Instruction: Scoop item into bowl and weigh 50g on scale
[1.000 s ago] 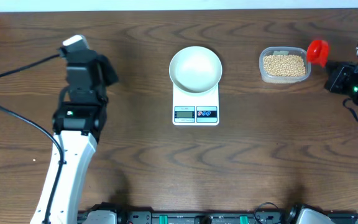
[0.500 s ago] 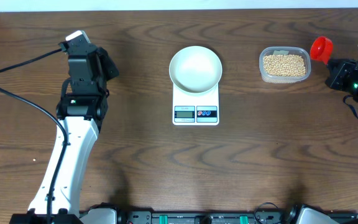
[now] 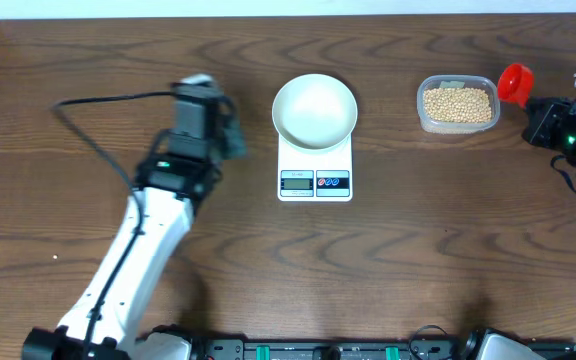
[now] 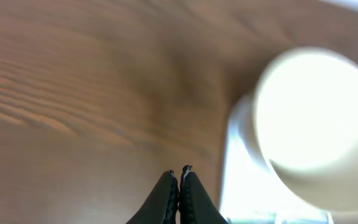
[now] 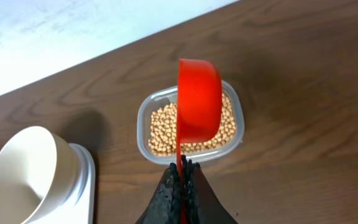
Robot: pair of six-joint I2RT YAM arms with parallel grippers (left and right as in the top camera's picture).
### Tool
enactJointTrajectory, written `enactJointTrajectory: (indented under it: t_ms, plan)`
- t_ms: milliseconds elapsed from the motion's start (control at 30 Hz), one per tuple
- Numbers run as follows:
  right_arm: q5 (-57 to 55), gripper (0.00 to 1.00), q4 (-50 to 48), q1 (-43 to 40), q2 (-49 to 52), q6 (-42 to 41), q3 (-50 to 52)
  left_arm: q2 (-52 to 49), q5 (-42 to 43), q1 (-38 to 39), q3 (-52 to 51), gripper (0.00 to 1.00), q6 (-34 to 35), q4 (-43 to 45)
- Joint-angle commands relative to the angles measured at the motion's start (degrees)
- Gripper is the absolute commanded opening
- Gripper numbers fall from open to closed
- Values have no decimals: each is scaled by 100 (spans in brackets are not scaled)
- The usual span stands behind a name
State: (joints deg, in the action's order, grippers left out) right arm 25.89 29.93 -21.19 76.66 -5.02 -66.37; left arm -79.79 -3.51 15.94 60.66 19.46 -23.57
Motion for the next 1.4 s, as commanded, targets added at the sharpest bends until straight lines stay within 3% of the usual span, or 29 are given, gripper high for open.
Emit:
enactJointTrajectory:
  t_ms: [0,467,1367]
  plan:
    - [17,1,55,31,35,-50,-92,-345,55,568,42,7,221,-162]
    - [13,1,166,31,35,-2,-92,-1740,52,2079,42,7,315,96]
    - [11,1,205,31,35,-2,-92,-2581,-11,2437,42,7,-59,946]
